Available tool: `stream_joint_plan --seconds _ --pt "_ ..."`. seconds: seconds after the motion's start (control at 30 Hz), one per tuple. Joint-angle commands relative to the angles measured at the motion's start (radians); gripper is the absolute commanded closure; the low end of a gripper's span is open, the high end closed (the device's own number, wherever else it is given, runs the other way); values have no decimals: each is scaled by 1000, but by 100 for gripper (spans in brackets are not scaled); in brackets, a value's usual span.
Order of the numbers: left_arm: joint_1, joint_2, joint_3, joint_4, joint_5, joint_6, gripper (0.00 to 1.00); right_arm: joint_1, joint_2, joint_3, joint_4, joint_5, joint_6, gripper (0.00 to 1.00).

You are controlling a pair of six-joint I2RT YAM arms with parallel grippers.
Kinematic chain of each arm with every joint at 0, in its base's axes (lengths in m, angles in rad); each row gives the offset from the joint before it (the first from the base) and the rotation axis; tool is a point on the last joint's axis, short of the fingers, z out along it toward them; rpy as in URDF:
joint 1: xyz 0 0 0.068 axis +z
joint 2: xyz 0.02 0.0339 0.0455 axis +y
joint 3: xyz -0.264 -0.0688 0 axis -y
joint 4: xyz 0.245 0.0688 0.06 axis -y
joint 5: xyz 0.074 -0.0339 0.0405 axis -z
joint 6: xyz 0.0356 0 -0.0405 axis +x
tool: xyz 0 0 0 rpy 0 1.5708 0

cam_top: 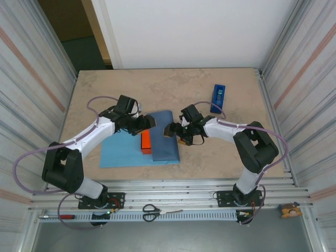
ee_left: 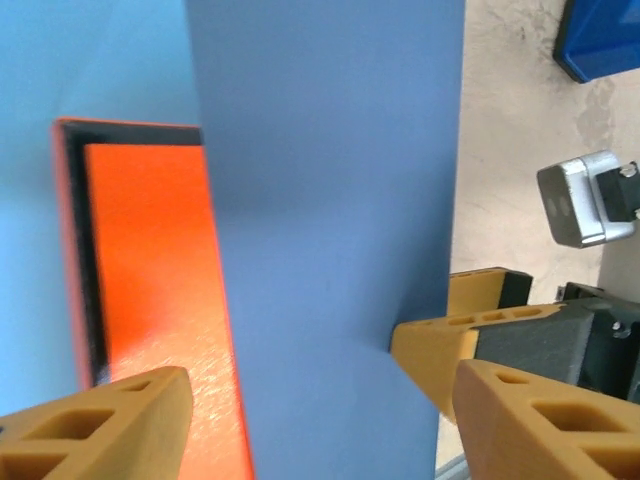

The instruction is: Wrap the gift box in paper

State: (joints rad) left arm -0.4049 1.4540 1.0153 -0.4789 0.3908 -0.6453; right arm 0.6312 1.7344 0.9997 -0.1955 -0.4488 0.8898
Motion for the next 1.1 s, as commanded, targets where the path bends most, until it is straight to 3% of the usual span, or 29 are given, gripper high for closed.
stream_joint_plan --seconds 0.0,0.23,0.6,1.07 --pt "28 -60 -43 -62 -93 22 20 13 13 16 -39 28 26 10" --pt "51 -58 -147 48 17 50 14 27 17 14 -41 57 61 9" --pt "48 12 -194 223 153 48 17 53 7 15 -47 107 129 8" --pt "-25 70 -201 241 94 -27 33 59 -24 -28 -33 172 226 6"
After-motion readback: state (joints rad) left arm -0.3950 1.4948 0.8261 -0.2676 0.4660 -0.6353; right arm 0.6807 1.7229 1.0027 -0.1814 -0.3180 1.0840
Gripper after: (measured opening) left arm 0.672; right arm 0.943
